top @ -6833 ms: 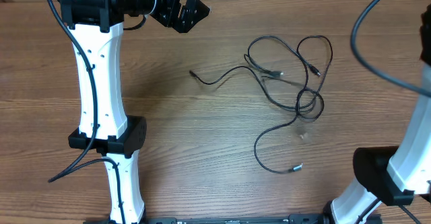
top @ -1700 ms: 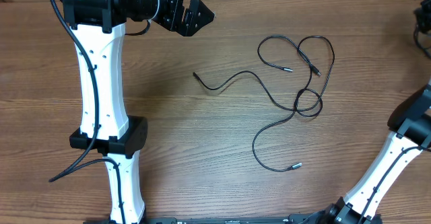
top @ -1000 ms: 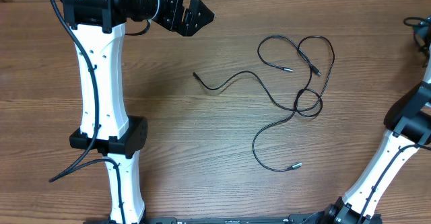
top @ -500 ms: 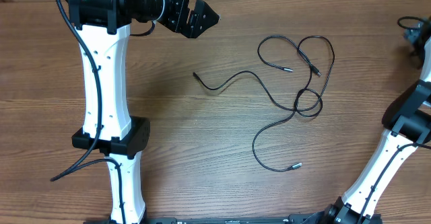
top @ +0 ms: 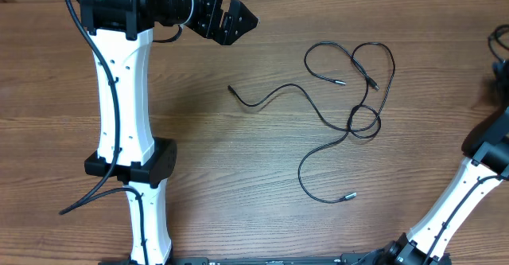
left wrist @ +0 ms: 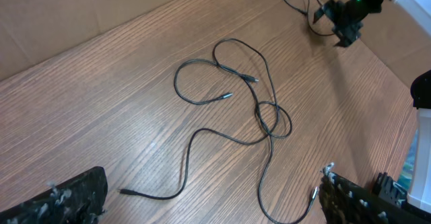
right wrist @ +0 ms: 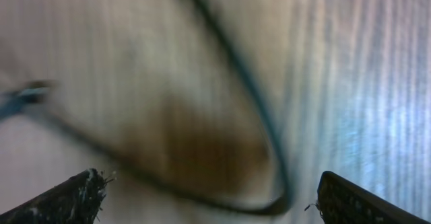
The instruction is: Untangle cables
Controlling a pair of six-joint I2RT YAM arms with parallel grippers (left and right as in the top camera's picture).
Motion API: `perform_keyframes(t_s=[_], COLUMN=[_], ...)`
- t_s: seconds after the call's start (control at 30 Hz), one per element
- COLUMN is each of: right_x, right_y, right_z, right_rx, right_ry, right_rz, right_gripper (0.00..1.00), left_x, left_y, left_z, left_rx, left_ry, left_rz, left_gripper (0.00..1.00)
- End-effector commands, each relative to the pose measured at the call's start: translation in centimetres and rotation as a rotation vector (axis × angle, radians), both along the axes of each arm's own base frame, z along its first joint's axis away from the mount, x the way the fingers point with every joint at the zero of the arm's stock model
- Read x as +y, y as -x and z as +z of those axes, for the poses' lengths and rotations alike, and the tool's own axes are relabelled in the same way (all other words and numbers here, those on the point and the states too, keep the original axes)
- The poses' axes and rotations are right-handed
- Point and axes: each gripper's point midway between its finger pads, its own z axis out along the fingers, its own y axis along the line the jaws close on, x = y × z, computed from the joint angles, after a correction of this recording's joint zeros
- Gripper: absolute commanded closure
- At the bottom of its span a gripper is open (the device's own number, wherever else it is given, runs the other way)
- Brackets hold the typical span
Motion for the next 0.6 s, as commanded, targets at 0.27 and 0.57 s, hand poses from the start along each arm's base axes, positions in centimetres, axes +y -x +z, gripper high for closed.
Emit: perform_keyframes(t_s=[0.27,0.57], right_x=[1.0,11.6], right_y=[-7.2,-10.3], right_z=[13.0,11.2], right_rx=[-0.293,-0.206], right_ry=[0.195,0.071], right_rz=[0.193,0.395], right_gripper=[0.00,0.00], left_x=[-0.8,-0.9], left_y=[-0.2,-0.8], left_z=[-0.8,-1.9], left_rx=[-0.016,0.003], left_ry=[-0.025,-0.042], left_rz=[-0.043,-0.036], left_gripper=[0.00,0.00])
